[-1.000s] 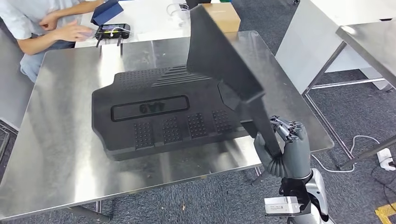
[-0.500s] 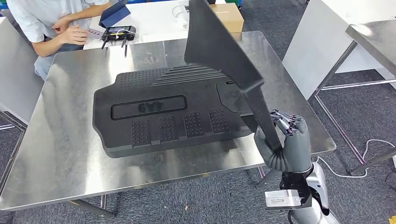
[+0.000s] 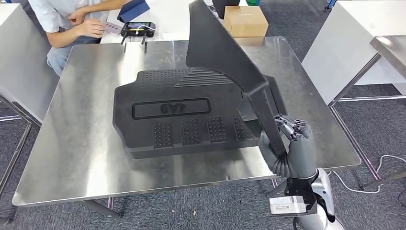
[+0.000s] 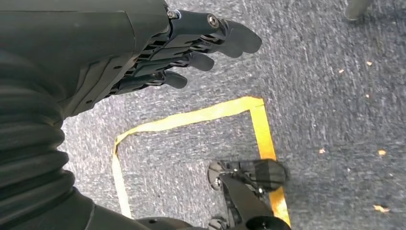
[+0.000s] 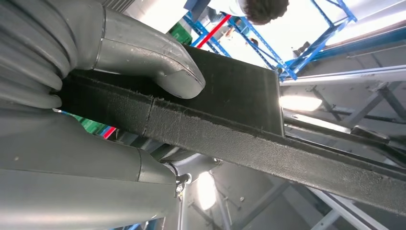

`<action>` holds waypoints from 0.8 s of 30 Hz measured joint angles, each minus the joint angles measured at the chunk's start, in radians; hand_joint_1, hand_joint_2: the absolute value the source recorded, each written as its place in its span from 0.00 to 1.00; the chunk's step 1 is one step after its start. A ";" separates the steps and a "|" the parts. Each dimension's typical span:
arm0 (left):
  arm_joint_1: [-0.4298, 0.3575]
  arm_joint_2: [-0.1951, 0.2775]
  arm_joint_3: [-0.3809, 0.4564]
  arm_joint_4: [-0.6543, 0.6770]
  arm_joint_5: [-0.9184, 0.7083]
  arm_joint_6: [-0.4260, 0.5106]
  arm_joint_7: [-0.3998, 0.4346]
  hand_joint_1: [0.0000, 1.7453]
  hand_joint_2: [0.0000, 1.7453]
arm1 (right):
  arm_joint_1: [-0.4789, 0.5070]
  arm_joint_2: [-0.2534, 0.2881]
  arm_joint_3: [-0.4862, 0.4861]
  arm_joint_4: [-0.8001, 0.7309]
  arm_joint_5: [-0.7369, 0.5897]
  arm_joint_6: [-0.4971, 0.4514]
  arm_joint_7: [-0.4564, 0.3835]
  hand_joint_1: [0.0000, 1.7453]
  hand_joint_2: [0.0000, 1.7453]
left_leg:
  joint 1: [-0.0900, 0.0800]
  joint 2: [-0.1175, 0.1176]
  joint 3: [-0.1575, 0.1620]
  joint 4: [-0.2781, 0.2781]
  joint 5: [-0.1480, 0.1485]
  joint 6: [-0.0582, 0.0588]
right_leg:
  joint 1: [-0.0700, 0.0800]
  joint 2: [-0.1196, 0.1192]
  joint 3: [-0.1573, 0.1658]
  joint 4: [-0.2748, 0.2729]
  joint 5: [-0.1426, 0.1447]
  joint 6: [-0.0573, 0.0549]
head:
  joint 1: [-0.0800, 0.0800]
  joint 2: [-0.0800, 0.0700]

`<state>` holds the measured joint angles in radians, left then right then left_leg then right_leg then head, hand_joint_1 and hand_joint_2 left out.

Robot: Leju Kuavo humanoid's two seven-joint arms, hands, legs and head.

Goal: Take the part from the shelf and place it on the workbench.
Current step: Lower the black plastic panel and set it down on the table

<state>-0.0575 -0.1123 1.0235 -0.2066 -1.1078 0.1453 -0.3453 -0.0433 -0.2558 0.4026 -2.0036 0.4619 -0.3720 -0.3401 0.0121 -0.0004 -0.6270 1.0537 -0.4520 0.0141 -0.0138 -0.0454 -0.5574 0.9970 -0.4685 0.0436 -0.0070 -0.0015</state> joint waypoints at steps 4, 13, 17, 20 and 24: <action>0.000 0.000 0.000 0.000 0.000 -0.006 -0.002 0.00 1.00 | 0.001 0.000 0.000 0.000 -0.001 -0.002 0.000 1.00 1.00 | -0.002 -0.002 0.000 0.000 0.000 0.001 | 0.000 -0.001 0.001 -0.004 0.001 -0.001 | 0.000 0.000; 0.000 0.000 0.001 0.000 -0.003 0.008 0.011 0.00 1.00 | 0.007 0.003 0.000 0.000 -0.002 -0.026 0.000 1.00 1.00 | -0.004 0.003 -0.002 0.001 0.002 0.008 | 0.002 0.000 0.006 -0.006 0.010 0.015 | -0.001 0.000; 0.000 0.000 0.001 0.000 -0.004 0.008 0.011 0.00 1.00 | 0.011 0.003 0.000 0.000 -0.002 -0.026 0.000 1.00 1.00 | -0.001 0.003 -0.002 0.001 0.003 0.008 | 0.005 0.000 0.005 -0.004 0.010 0.015 | -0.001 0.000; 0.000 0.000 0.001 0.000 -0.004 0.009 0.011 0.00 1.00 | 0.012 0.003 0.000 0.000 -0.002 -0.026 0.000 1.00 1.00 | 0.001 0.003 -0.002 0.000 0.004 0.007 | 0.007 0.000 0.005 -0.003 0.010 0.015 | -0.001 0.000; 0.000 0.000 0.001 0.000 -0.005 0.009 0.011 0.00 1.00 | 0.015 0.003 0.000 0.000 -0.002 -0.026 0.000 1.00 1.00 | 0.002 0.003 -0.002 0.000 0.004 0.006 | 0.007 0.000 0.003 -0.002 0.010 0.015 | -0.001 0.000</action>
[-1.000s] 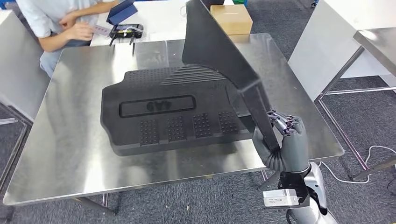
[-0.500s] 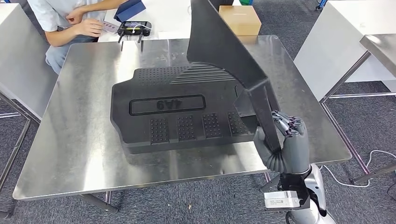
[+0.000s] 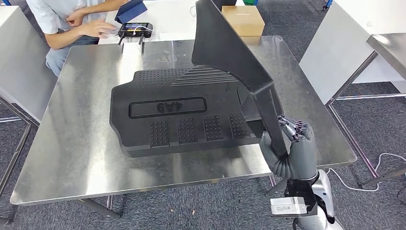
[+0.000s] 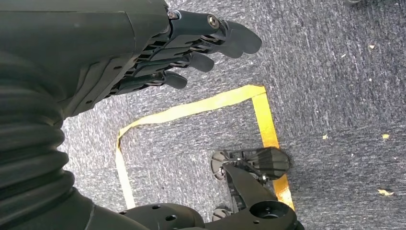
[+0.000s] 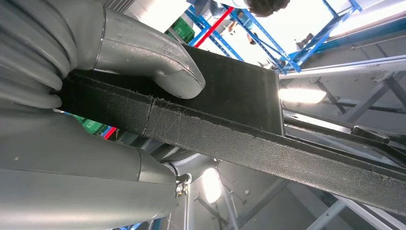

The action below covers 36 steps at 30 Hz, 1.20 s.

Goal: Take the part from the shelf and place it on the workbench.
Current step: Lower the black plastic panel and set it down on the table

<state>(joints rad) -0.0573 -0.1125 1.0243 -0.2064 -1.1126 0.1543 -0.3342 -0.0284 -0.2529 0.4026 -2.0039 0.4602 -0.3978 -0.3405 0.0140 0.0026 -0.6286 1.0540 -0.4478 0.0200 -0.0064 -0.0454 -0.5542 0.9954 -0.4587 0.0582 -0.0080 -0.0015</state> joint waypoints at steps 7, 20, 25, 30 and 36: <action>0.000 0.000 0.000 0.000 -0.005 -0.001 0.000 0.00 1.00 | 0.006 0.000 0.000 0.000 0.000 0.000 -0.004 1.00 1.00 | 0.000 0.000 0.000 0.000 0.000 0.000 | 0.000 0.000 -0.002 0.000 0.000 0.000 | 0.000 0.000; 0.000 0.000 0.000 0.000 -0.009 -0.002 0.001 0.00 1.00 | 0.010 0.000 0.000 0.000 0.005 0.000 -0.006 1.00 1.00 | 0.000 0.000 0.000 0.000 0.000 0.000 | 0.000 0.000 -0.001 0.000 0.000 0.000 | 0.000 0.000; 0.000 0.000 0.001 0.000 -0.009 -0.002 0.004 0.00 1.00 | 0.010 0.000 0.000 0.000 0.006 0.000 -0.006 1.00 1.00 | 0.000 0.000 0.000 0.000 0.000 0.000 | 0.000 0.000 0.000 0.000 0.000 0.000 | 0.000 0.000; 0.000 0.000 0.001 0.000 -0.010 0.000 0.007 0.00 1.00 | 0.010 0.001 0.002 0.000 0.010 0.000 -0.006 1.00 1.00 | 0.000 0.000 0.000 0.000 0.000 0.000 | 0.000 0.000 0.000 0.000 0.000 0.000 | 0.000 0.000; 0.000 0.000 0.009 0.000 -0.010 0.003 0.010 0.00 1.00 | 0.009 0.006 0.006 -0.001 0.012 0.000 -0.007 1.00 1.00 | 0.003 -0.003 0.010 -0.027 0.013 0.023 | -0.008 0.014 -0.018 0.035 -0.021 0.009 | 0.002 0.000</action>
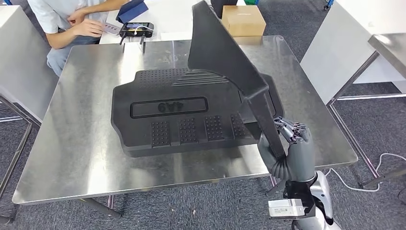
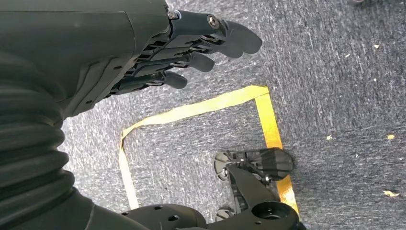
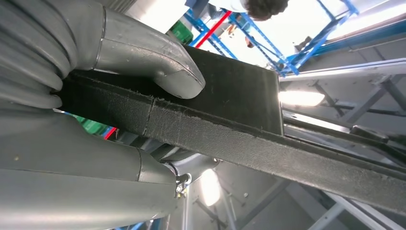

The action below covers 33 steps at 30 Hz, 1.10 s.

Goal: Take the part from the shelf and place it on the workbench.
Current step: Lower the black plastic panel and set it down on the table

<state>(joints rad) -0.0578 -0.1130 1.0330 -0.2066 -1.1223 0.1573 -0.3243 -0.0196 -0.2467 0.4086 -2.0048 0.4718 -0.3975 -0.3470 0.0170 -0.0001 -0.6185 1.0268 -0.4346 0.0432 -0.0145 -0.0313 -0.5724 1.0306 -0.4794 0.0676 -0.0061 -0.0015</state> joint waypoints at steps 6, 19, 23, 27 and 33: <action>0.000 -0.001 0.001 0.000 0.000 0.001 0.005 0.00 1.00 | 0.006 0.001 0.002 0.001 0.000 0.000 -0.002 1.00 1.00 | 0.010 -0.012 -0.003 -0.004 0.007 -0.006 | -0.020 0.025 -0.100 0.202 -0.070 0.018 | 0.003 0.000; 0.003 0.002 0.002 -0.001 0.000 0.003 0.008 0.00 1.00 | 0.009 0.005 0.003 0.002 0.006 -0.004 -0.003 1.00 1.00 | 0.015 -0.004 -0.130 0.275 -0.126 -0.063 | -0.013 0.029 0.016 -0.021 0.013 -0.038 | 0.005 0.000; 0.004 0.002 0.002 -0.001 -0.001 0.003 0.009 0.00 1.00 | 0.010 0.006 0.004 0.002 0.011 -0.006 -0.003 1.00 1.00 | 0.008 -0.003 -0.069 0.149 -0.038 -0.042 | -0.003 0.030 0.032 -0.021 0.003 -0.044 | 0.005 0.000; 0.002 0.002 0.002 -0.001 -0.002 0.002 0.011 0.00 1.00 | 0.009 0.007 0.003 0.002 0.023 -0.012 -0.003 1.00 1.00 | -0.005 -0.003 -0.009 0.023 -0.011 -0.032 | 0.006 0.028 0.035 -0.022 -0.008 -0.030 | 0.006 0.000; 0.001 0.002 0.002 -0.001 -0.002 0.002 0.011 0.00 1.00 | 0.009 0.008 0.002 0.001 0.025 -0.015 -0.003 1.00 1.00 | -0.001 -0.009 0.000 0.007 -0.009 -0.007 | 0.001 0.028 -0.072 0.171 -0.088 -0.022 | 0.011 0.000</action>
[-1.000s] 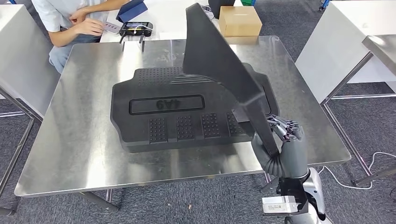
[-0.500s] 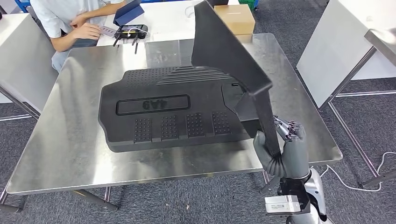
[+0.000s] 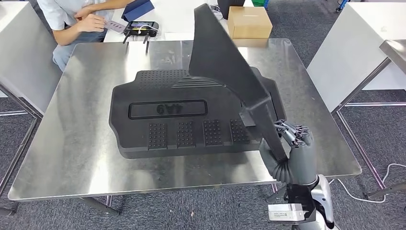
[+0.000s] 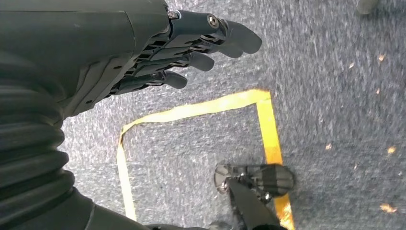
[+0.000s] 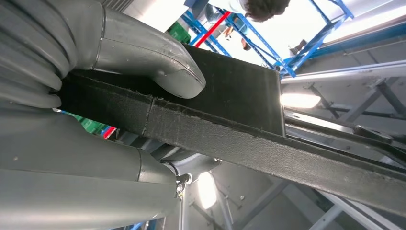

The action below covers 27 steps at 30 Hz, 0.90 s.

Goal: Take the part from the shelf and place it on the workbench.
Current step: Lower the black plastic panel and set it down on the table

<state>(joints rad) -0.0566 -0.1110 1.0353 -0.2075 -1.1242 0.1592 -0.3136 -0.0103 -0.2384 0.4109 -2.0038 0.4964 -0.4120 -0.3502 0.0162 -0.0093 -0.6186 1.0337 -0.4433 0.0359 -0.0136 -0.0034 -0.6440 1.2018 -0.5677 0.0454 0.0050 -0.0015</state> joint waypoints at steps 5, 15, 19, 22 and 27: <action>0.000 -0.001 0.001 0.000 0.000 -0.002 0.000 0.00 1.00 | 0.005 0.000 0.002 0.000 0.032 -0.001 -0.002 1.00 1.00 | 0.000 -0.008 0.007 0.000 -0.006 -0.001 | -0.004 0.000 -0.010 -0.051 0.061 0.033 | 0.001 0.000; 0.001 0.000 0.002 0.000 -0.007 -0.007 0.000 0.00 1.00 | -0.001 0.000 0.024 0.009 0.196 -0.037 0.006 1.00 1.00 | -0.004 0.000 -0.062 0.174 -0.107 -0.042 | -0.008 -0.001 0.075 -0.201 0.118 -0.025 | -0.005 0.000; 0.002 0.000 0.002 0.000 -0.015 -0.007 0.000 0.00 1.00 | -0.005 0.000 0.031 0.022 0.237 -0.049 0.018 1.00 1.00 | 0.000 0.002 -0.105 0.241 -0.097 -0.046 | -0.008 0.000 0.086 -0.200 0.111 -0.029 | -0.005 0.000; 0.000 0.002 0.002 0.001 -0.017 -0.007 0.000 0.00 1.00 | -0.012 0.000 0.036 0.030 0.255 -0.055 0.023 1.00 1.00 | 0.003 0.004 -0.015 0.053 -0.011 -0.044 | -0.004 0.002 0.096 -0.195 0.098 -0.017 | -0.005 0.000; -0.001 0.001 0.002 0.001 -0.020 -0.009 -0.001 0.00 1.00 | -0.034 -0.002 0.047 0.040 0.331 -0.070 0.046 1.00 1.00 | -0.003 -0.001 0.000 0.011 -0.008 -0.016 | -0.003 0.002 0.087 -0.184 0.086 0.004 | -0.006 0.000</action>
<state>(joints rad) -0.0576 -0.1100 1.0372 -0.2069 -1.1442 0.1499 -0.3143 -0.0444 -0.2405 0.4579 -1.9642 0.8277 -0.4816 -0.3043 0.0136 -0.0104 -0.6182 1.0449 -0.4515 0.0200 -0.0170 -0.0014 -0.5566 1.0175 -0.4819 0.0495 -0.0008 -0.0015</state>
